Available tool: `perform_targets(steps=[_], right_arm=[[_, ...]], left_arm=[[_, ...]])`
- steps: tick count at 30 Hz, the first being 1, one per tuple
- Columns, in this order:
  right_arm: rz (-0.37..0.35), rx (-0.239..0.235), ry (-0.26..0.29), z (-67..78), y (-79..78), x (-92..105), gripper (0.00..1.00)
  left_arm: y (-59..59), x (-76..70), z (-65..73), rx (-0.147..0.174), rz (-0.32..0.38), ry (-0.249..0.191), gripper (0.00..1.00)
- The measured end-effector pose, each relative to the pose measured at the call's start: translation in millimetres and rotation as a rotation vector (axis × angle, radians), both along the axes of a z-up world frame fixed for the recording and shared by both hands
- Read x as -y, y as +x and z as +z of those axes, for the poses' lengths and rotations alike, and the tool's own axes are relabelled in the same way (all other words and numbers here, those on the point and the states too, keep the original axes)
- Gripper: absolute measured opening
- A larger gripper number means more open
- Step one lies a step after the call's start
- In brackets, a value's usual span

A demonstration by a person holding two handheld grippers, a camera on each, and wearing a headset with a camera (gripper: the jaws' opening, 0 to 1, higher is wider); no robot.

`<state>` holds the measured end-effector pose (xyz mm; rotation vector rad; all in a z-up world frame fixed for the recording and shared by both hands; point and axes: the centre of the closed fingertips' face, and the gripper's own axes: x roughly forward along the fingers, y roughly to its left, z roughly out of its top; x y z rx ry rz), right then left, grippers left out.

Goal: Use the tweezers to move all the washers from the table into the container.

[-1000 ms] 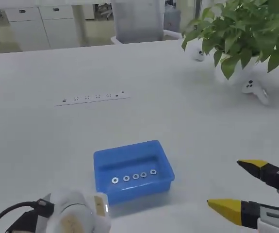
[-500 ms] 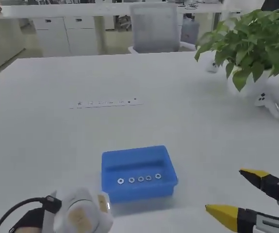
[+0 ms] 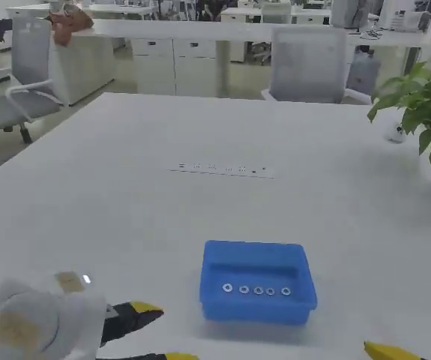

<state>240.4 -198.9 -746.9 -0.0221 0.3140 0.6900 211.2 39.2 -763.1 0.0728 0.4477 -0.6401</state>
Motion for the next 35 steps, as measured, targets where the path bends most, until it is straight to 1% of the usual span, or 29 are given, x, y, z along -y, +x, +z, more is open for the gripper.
perform_targets(steps=[1,3,4,5,6,7,8,9,11,12,13,14,15,16,18,19,20,22,23,24,26,28,31,35], right_arm=[[-0.003,0.006,0.003,1.3,0.4,0.3,0.76],[-0.007,0.017,0.006,3.8,0.7,0.4,0.77],[-0.004,0.033,0.014,7.6,-0.1,-0.9,0.78],[-0.003,0.053,0.028,12.4,0.1,-2.6,0.8],[-0.012,0.088,0.043,20.0,1.1,-3.8,0.82],[-0.018,0.119,0.044,25.4,2.2,-4.0,0.84],[-0.023,0.165,0.044,33.2,2.9,-4.5,0.86],[-0.029,0.186,0.041,36.3,3.2,-4.1,0.89],[-0.046,0.227,0.026,41.5,4.4,-2.6,0.95],[-0.054,0.249,0.033,45.9,5.0,-2.6,0.97],[-0.07,0.271,0.046,51.0,6.7,-1.0,0.99],[-0.053,0.271,0.059,52.5,4.4,-3.9,0.99],[-0.061,0.292,0.078,57.6,5.8,-3.6,0.99],[-0.054,0.296,0.096,59.5,5.4,-5.2,0.99],[-0.056,0.297,0.101,59.9,5.8,-4.8,0.99],[-0.059,0.295,0.095,58.8,6.6,-4.3,0.99],[-0.066,0.284,0.079,55.2,7.8,-3.0,0.99],[-0.073,0.275,0.067,52.7,9.2,-1.7,0.99],[-0.074,0.279,0.068,53.3,9.0,-1.4,0.99],[-0.077,0.282,0.068,53.9,9.5,-1.0,0.99],[-0.084,0.285,0.069,54.2,10.0,0.8,0.99],[-0.095,0.276,0.073,53.0,11.7,3.5,0.99],[-0.109,0.271,0.089,53.0,13.0,7.5,0.99],[-0.126,0.258,0.09,50.7,14.1,10.4,0.99]], left_arm=[[3.0,-4.1,7.9,0.032,0.033,-0.027,0.58],[7.5,-9.1,18.9,0.085,0.072,-0.068,0.62],[10.2,-11.9,26.6,0.118,0.099,-0.11,0.63],[11.8,-14.1,31.5,0.142,0.117,-0.136,0.66],[12.6,-16.0,34.6,0.159,0.129,-0.154,0.71],[14.8,-18.6,40.5,0.191,0.148,-0.177,0.77],[17.0,-20.7,47.6,0.234,0.167,-0.193,0.83],[17.8,-21.8,51.6,0.255,0.174,-0.205,0.87],[16.3,-21.2,53.8,0.26,0.175,-0.223,0.89],[16.3,-21.0,54.8,0.265,0.175,-0.227,0.89],[17.0,-20.8,57.3,0.276,0.18,-0.236,0.9],[17.5,-20.7,59.0,0.284,0.184,-0.242,0.92],[18.2,-20.7,63.2,0.309,0.192,-0.251,0.96],[18.8,-20.9,66.0,0.327,0.197,-0.254,0.98],[18.7,-21.7,68.6,0.343,0.201,-0.249,0.99],[19.0,-21.5,68.6,0.343,0.201,-0.25,0.99],[19.6,-21.7,67.5,0.339,0.202,-0.25,0.99],[20.5,-21.7,61.6,0.315,0.204,-0.23,0.99],[20.6,-21.8,60.6,0.312,0.205,-0.224,0.99],[20.1,-22.5,60.7,0.314,0.204,-0.22,0.99],[19.7,-22.2,61.8,0.32,0.201,-0.226,0.99],[19.6,-22.6,61.7,0.324,0.202,-0.218,0.99],[19.8,-23.6,60.9,0.323,0.206,-0.209,0.99],[20.0,-26.3,59.0,0.32,0.215,-0.198,0.99]])
